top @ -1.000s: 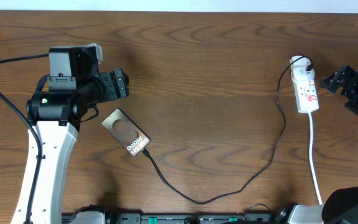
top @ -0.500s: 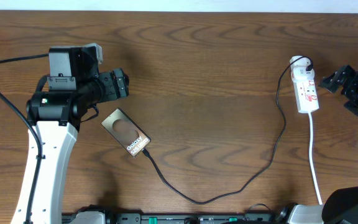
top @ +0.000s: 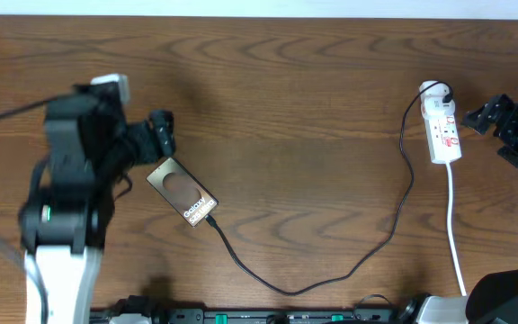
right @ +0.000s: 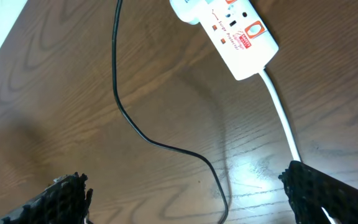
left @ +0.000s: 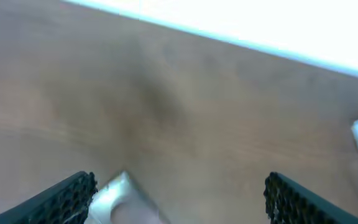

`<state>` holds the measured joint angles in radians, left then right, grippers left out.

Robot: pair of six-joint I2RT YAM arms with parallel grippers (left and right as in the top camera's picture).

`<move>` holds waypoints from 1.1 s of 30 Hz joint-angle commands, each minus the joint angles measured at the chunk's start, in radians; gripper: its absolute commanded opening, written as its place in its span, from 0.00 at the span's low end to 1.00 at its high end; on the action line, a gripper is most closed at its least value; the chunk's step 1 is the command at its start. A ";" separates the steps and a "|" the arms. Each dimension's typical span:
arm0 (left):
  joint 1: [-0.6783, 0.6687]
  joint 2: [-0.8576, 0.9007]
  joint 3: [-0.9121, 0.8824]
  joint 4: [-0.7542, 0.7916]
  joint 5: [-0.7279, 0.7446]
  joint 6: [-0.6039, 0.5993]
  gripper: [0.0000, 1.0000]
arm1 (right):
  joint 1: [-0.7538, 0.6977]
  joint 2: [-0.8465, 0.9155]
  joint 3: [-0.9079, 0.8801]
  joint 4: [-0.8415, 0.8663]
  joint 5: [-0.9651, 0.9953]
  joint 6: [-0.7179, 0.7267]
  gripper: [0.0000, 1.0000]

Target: Plug charger to phone and switch on socket

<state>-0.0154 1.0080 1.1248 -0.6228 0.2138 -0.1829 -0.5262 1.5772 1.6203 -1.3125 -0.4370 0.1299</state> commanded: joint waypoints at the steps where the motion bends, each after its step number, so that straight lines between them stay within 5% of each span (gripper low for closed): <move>1: -0.003 -0.163 -0.178 0.170 -0.032 0.010 0.89 | 0.004 -0.010 0.003 -0.001 -0.013 0.012 0.99; 8: -0.003 -0.587 -0.634 0.687 -0.048 0.011 0.89 | 0.004 -0.010 0.003 -0.001 -0.013 0.012 0.99; 15: 0.018 -0.875 -0.965 0.925 -0.069 0.010 0.89 | 0.004 -0.010 0.003 -0.001 -0.013 0.012 0.99; 20: 0.063 -1.003 -1.123 0.954 -0.069 0.009 0.89 | 0.004 -0.010 0.003 -0.001 -0.013 0.012 0.99; 26: 0.102 -1.007 -1.121 0.737 -0.079 0.005 0.89 | 0.004 -0.010 0.003 0.000 -0.012 0.012 0.99; 30: 0.104 -1.007 -1.121 0.541 -0.220 -0.127 0.89 | 0.004 -0.010 0.003 -0.001 -0.010 0.012 0.99; 33: 0.105 -1.007 -1.121 0.548 -0.223 -0.114 0.89 | 0.004 -0.010 0.003 -0.001 -0.010 0.012 0.99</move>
<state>0.0853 0.0101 0.0174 -0.0284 0.0483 -0.2596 -0.5262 1.5772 1.6203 -1.3128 -0.4381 0.1307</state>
